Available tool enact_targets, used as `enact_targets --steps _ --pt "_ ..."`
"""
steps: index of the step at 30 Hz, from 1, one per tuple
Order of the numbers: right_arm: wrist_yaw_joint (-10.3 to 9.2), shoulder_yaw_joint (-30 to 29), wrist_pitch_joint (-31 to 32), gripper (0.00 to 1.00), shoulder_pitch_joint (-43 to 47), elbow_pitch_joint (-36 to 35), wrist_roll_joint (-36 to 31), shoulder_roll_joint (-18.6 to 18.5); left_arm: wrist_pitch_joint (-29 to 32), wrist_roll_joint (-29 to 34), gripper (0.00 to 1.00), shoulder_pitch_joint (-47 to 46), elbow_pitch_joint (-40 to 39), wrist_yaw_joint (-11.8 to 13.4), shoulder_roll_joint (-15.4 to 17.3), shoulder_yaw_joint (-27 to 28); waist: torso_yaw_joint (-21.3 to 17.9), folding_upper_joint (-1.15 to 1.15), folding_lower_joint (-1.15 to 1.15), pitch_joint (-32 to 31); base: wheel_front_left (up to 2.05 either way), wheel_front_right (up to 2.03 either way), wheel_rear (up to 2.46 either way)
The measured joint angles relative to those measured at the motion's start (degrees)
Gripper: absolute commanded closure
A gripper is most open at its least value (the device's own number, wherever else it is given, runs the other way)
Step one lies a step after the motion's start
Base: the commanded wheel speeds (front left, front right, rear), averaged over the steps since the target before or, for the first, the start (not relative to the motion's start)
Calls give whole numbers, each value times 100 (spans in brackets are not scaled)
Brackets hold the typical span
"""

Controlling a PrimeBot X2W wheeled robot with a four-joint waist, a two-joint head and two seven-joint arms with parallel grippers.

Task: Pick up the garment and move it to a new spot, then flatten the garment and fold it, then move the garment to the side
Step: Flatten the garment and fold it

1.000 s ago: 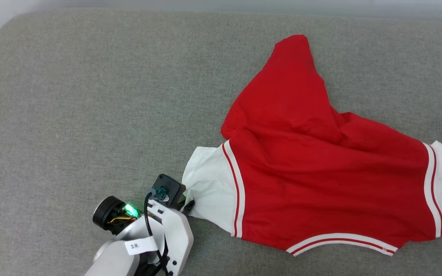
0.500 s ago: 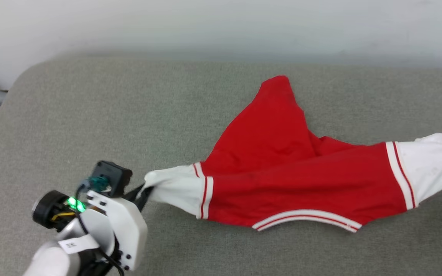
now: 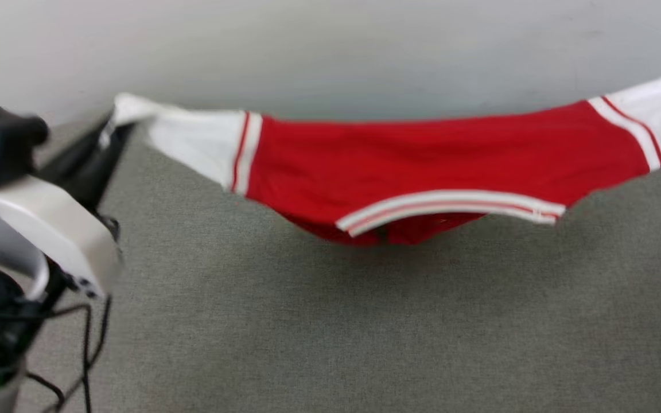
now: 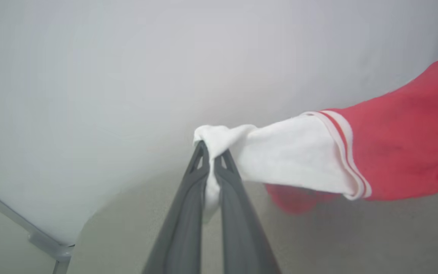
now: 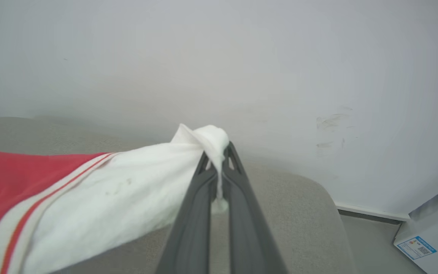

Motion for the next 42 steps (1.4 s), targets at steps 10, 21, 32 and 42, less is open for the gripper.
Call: enact_targets --steps 10,21,32,42 --pt "1 413 -1 100 -1494 446 113 -100 -387 113 100 -1729 701 -174 244 263 -35 0 0 440 0 0 0" --pt "1 535 -625 100 -3512 1272 -566 -55 -1303 486 100 -3785 1801 -367 394 163 -25 0 1 1613 0 0 0" --pt "1 371 -1569 100 -5544 2539 -1507 557 -2324 968 100 -6049 3305 -413 115 -159 18 0 2 2837 0 0 0" --pt "1 344 -2536 100 -6567 3787 -2007 1020 -3400 1314 100 -7074 4815 -360 -264 -449 42 -1 2 3650 0 0 0"
